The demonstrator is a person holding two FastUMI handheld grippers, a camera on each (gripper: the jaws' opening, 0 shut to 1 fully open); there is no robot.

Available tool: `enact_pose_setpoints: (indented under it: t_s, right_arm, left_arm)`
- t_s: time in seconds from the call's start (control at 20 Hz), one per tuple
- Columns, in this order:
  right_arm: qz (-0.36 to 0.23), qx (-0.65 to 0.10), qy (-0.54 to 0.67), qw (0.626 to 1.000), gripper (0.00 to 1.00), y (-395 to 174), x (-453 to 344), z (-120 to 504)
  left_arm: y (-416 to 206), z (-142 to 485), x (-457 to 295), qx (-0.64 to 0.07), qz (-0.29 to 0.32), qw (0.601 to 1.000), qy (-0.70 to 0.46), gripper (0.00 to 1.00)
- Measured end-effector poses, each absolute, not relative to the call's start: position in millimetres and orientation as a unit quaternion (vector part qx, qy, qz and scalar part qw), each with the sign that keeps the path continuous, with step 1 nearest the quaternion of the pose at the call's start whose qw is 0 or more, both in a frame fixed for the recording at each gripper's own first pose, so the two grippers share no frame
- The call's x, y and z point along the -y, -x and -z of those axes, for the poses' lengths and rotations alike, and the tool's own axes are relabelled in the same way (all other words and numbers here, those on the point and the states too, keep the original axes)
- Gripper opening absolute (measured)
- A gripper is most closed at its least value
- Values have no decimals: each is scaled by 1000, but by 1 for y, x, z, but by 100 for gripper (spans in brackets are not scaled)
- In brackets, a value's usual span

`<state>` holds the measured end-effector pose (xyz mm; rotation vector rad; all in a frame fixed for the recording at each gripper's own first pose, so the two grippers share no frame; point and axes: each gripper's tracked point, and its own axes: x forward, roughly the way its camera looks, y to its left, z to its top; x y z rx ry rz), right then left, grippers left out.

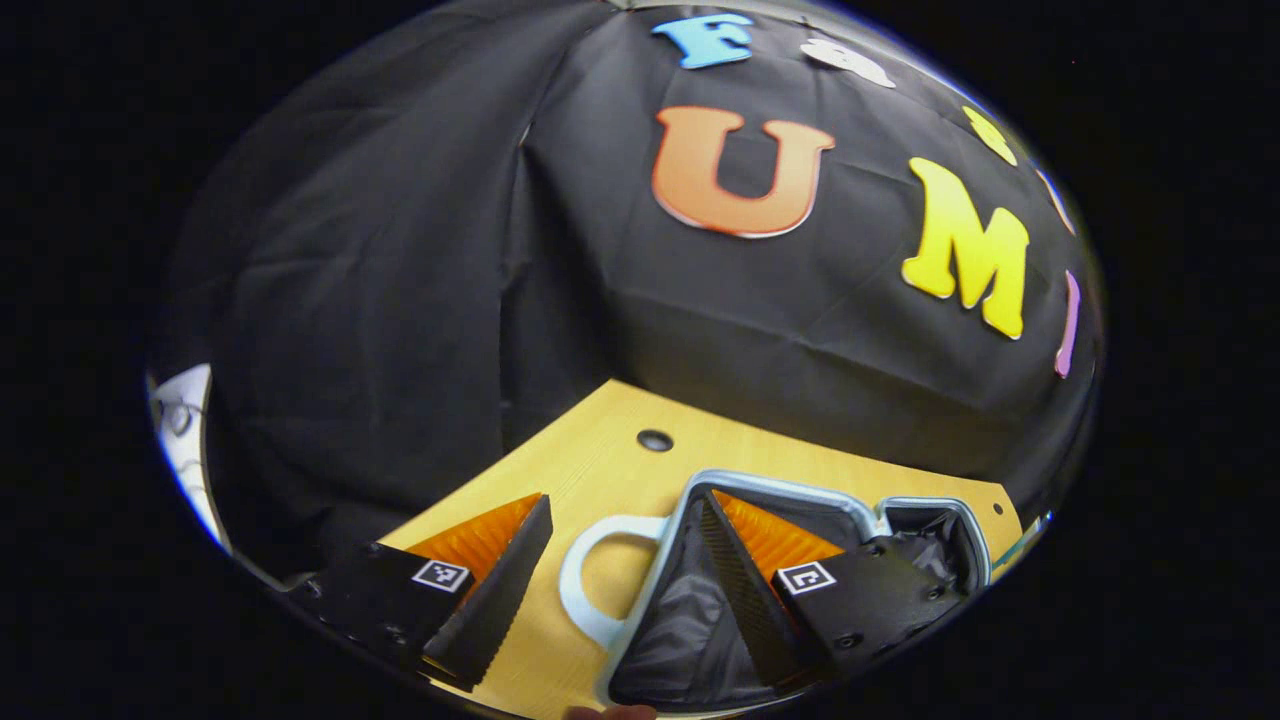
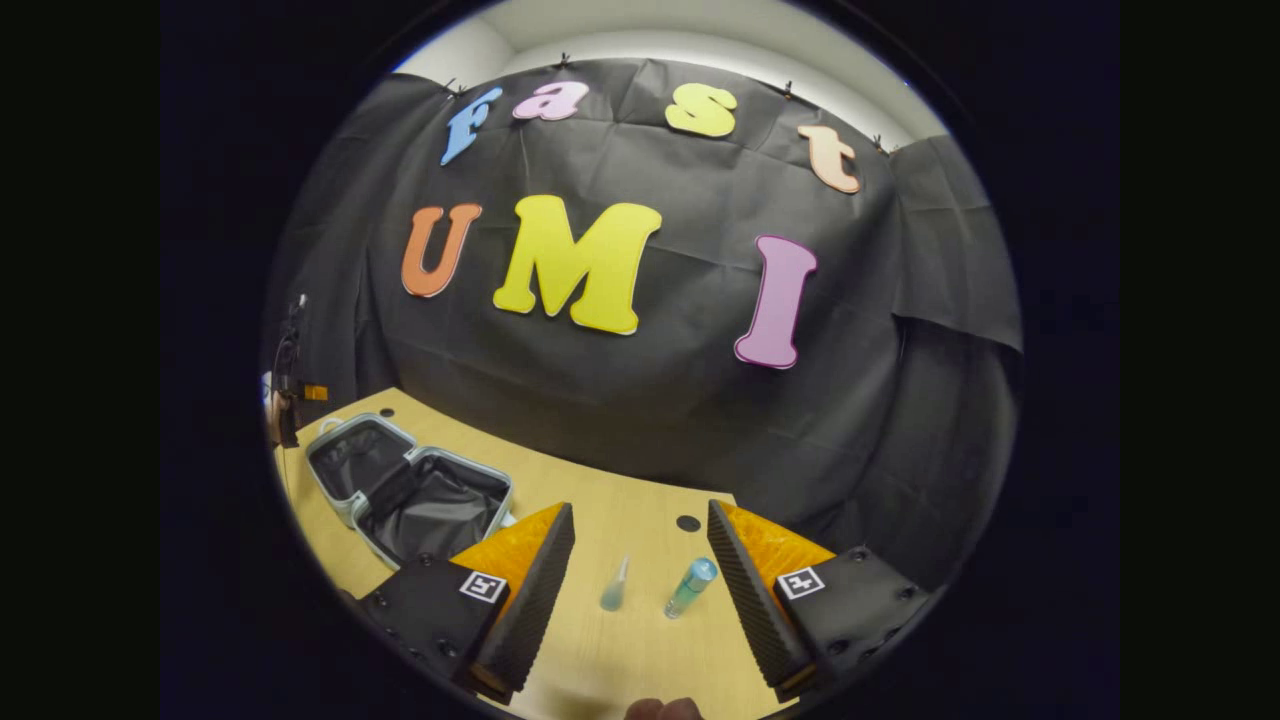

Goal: First open the suitcase, pack the skin care products into it, and then close the suitcase.

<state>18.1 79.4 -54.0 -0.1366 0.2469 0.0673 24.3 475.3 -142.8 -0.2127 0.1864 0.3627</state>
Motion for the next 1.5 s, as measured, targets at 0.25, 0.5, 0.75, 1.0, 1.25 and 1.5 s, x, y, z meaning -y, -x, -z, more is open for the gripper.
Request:
enact_pose_setpoints:
  t_s: [0.25, 0.5, 0.75, 1.0, 1.25, 1.5]
  right_arm:
    - [-24, -113, 28, 993, 78, -21, -55, 58]
    - [-21, -116, 3, 993, 79, -20, -17, 68]
    - [-6, -106, 10, 994, 81, -16, 33, 72]
    - [-3, -131, 15, 991, 79, -8, 72, 100]
    - [0, -155, 9, 988, 80, -9, 102, 121]
    - [-13, -178, -2, 984, 79, -6, 117, 137]
  left_arm:
    - [3, 31, -386, -11, -216, 976, 10, 98]
    - [14, -7, -235, 16, -155, 987, -35, 97]
    - [14, 48, -98, -31, -86, 996, -21, 99]
    - [9, 96, 11, -86, -7, 996, 12, 99]
    - [1, 132, 94, -132, 66, 989, -14, 99]
    - [-20, 198, 149, -193, 114, 974, -15, 99]
